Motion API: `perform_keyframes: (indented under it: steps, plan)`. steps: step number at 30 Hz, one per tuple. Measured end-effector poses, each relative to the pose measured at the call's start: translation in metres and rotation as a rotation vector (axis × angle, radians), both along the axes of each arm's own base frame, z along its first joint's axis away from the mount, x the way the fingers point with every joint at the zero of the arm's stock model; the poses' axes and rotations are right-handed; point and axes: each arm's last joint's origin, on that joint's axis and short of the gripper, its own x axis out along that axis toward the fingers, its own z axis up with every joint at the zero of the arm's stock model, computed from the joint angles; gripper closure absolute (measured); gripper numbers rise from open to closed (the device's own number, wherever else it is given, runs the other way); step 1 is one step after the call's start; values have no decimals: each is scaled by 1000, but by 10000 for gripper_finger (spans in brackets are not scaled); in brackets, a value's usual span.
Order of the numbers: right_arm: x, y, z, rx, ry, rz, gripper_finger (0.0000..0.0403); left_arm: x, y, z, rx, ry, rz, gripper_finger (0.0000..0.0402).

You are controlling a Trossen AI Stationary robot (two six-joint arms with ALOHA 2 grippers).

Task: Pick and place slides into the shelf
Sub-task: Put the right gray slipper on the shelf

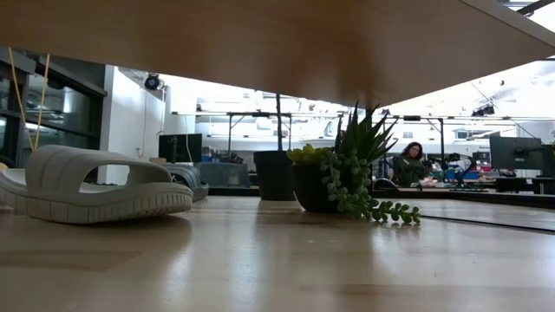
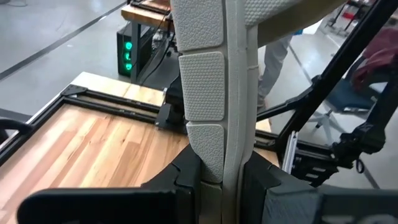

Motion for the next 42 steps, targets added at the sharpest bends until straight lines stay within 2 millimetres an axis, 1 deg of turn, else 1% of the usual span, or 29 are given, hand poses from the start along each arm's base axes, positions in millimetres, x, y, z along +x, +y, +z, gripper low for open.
perform_keyframes:
  steps: [3, 11, 14, 17, 26, 30, 33, 38, 42]
  plan:
    - [3, 0, -2, 2, 19, 0, 243, 0, 0, -1, 2, 15, 0, 351]
    - [6, 0, -4, 27, 38, 2, 160, -1, 1, -2, 22, 23, 14, 351]
    - [6, 0, -5, 39, 50, 4, 149, -1, 1, -3, 26, 39, 16, 351]
    - [8, -1, -7, 50, 63, 5, 151, -1, 1, -4, 26, 42, 16, 351]
    - [27, -1, -16, 66, 128, 52, 184, -2, 1, -4, 35, 51, 20, 351]
    - [31, -1, -18, 64, 138, 49, 210, -2, 1, -5, 35, 62, 19, 351]
    - [30, -1, -18, 56, 135, 34, 245, -2, 1, -5, 36, 63, 19, 351]
    - [30, -2, -18, 54, 138, 10, 320, -2, 1, -5, 45, 65, 19, 350]
    - [30, -2, -19, 46, 147, 6, 369, -3, 1, -6, 50, 74, 17, 350]
